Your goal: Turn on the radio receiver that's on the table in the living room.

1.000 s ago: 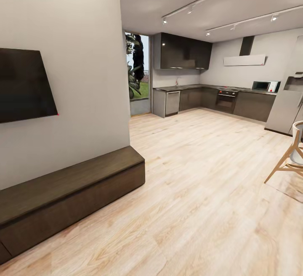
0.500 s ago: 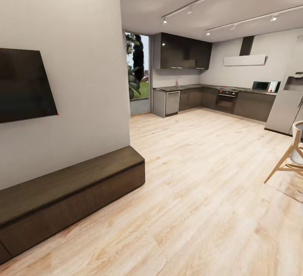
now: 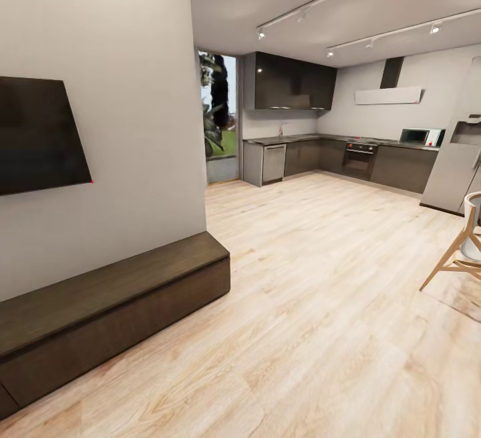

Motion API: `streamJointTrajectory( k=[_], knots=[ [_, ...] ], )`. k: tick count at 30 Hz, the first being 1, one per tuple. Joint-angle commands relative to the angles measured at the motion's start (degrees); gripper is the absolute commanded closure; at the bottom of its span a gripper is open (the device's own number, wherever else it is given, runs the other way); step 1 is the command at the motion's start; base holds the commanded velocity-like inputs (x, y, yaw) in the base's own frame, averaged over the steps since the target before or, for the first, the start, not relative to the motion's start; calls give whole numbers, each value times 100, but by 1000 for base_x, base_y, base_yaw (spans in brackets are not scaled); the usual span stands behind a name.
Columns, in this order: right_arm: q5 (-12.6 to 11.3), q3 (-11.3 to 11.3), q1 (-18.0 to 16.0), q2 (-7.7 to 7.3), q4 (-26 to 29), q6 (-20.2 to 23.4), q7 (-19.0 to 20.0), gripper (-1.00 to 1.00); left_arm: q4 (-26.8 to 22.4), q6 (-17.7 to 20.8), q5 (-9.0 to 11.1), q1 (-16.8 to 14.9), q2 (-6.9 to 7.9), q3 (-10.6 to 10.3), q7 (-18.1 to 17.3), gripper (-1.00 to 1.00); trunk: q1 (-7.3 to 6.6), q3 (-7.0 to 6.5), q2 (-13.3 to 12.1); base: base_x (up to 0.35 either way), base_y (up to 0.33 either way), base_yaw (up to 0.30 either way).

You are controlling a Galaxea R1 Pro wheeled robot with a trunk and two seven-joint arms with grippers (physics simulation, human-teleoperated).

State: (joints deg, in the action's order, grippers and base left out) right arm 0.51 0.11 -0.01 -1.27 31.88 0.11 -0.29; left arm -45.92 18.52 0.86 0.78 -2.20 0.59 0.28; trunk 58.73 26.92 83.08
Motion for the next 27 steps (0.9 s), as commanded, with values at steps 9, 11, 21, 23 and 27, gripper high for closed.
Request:
streamJointTrajectory(
  k=[9, 11, 21, 23, 27],
  knots=[
    [0, 6, 1, -1, 2338, 493, -21, -100, -2626, 1239, -26, -228, -111, -6, 19, -100, 0, 1, 0, 0, 0, 0],
    [-18, 10, -90, 47, 4318, 1750, -16, -100, -3352, 1782, -20, -696, -230, -6, 195, -100, 0, 1, 0, 0, 0, 0],
    [-33, 94, -218, 303, 5544, 2424, 27, -100, -3103, 1727, -31, -811, -160, -253, 253, -100, 0, 1, 0, 0, 0, 0],
    [-33, 113, -220, 325, 5568, 2403, 37, -100, -3116, 1714, -29, -813, -140, -269, 250, -100, 0, 1, 0, 0, 0, 0],
    [-33, 179, -223, 343, 5594, 2241, 55, -100, -3136, 1683, -19, -816, -136, -343, 246, -100, 0, 1, 0, 0, 0, 0]
  ],
)
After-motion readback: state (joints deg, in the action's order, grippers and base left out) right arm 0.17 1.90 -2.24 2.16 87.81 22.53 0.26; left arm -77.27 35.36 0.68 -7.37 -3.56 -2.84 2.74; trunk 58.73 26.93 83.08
